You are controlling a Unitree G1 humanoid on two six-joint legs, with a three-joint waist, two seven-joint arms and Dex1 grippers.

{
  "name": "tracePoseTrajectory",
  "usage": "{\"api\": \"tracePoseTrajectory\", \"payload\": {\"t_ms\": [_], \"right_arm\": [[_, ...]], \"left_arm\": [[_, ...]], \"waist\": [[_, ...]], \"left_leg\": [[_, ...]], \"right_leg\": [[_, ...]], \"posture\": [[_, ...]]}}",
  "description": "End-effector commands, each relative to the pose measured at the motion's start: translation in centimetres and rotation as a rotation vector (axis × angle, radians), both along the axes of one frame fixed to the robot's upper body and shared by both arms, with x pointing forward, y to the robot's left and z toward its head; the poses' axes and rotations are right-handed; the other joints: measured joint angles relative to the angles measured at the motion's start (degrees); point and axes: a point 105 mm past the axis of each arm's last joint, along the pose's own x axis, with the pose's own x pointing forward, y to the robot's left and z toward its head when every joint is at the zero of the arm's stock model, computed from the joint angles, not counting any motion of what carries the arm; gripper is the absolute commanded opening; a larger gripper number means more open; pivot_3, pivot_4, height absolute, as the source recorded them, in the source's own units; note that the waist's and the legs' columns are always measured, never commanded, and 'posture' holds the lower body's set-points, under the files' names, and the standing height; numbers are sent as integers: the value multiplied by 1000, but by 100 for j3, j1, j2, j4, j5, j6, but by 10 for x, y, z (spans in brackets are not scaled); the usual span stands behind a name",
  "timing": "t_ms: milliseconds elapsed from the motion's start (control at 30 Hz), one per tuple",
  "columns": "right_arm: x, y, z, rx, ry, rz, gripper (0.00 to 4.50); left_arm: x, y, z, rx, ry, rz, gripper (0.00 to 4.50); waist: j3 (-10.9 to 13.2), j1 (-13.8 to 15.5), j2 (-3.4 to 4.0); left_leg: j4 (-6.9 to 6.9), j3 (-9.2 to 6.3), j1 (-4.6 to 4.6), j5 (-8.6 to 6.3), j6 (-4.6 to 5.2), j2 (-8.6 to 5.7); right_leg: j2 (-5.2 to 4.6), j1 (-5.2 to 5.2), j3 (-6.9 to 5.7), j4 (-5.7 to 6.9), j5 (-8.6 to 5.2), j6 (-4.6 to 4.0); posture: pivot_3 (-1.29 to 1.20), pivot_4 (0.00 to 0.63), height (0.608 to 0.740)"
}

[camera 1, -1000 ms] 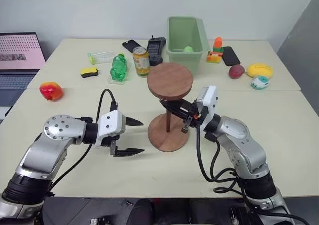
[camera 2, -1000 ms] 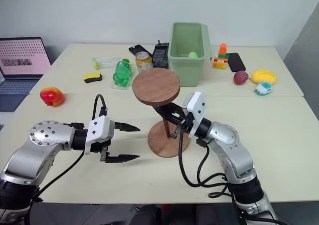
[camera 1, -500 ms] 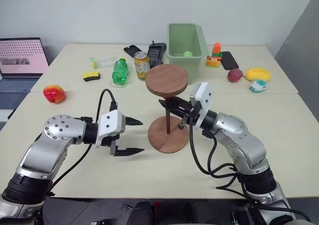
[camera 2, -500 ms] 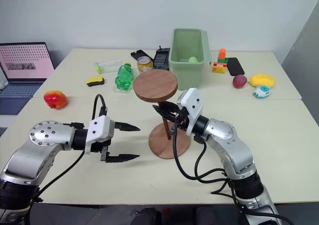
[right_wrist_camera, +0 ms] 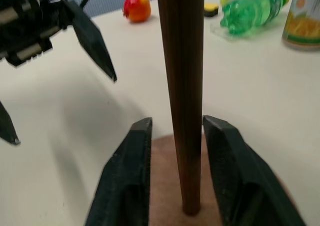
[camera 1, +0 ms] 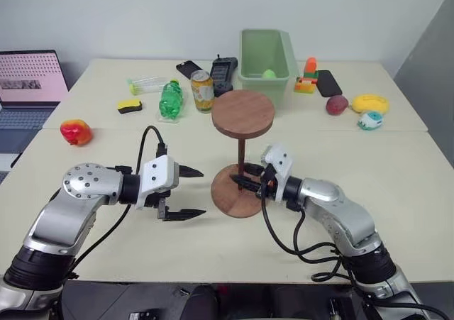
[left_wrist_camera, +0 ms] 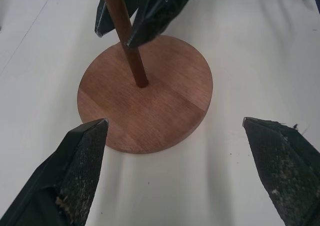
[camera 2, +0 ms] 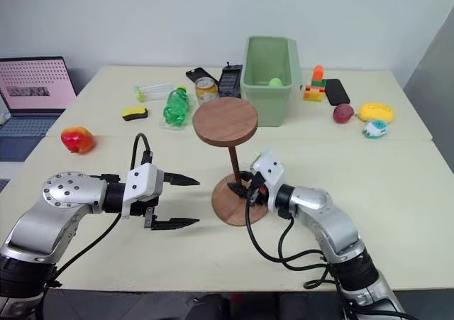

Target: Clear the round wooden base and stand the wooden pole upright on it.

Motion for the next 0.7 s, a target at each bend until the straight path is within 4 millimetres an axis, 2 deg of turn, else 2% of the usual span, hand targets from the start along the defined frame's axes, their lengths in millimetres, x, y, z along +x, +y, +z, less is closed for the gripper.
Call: {"api": "tracePoseTrajectory", "payload": {"t_ms": [33, 133, 300, 433, 533, 700], "right_arm": [[-9, 4, 25, 30, -99, 54, 2574], [-9, 2, 24, 10, -101, 56, 2574], [-6, -8, 21, -24, -107, 30, 2574], [-10, -51, 22, -127, -128, 18, 2574], [-23, -76, 27, -169, -141, 45, 2574], [-41, -124, 43, -214, -160, 27, 2574]], "left_arm": [[-1, -5, 9, -6, -37, -23, 4500], [-1, -4, 9, -11, -41, -18, 4500], [3, -2, 13, -34, -52, 10, 4500], [13, 9, 22, -55, -45, 121, 4500], [13, 18, 24, -34, -46, 179, 4500], [17, 45, 26, 4, -69, 283, 4500]], "waist": [[0, -6, 0], [0, -13, 0], [0, -14, 0], [2, 50, -3], [5, 93, -7], [9, 100, -7]], "left_leg": [[-1, -2, -8, 0, 0, 2], [1, -7, -46, 1, -1, 4], [2, -6, -48, 1, -1, 0], [3, -8, -53, 1, -1, -7], [5, -3, -55, 0, 0, -14], [1, -5, -53, 0, 0, -1]], "right_leg": [[-3, -7, -2, -2, 0, 0], [-10, -45, -7, 2, 0, 0], [-12, -45, -8, 1, 0, 0], [-10, -45, -12, -2, 0, 0], [-10, -44, -8, -6, 0, 0], [-10, -43, -8, -8, 0, 0]], "posture": [[0, 150, 740], [0, 150, 740], [0, 150, 740], [0, 150, 740], [0, 150, 740], [0, 150, 740]]}}
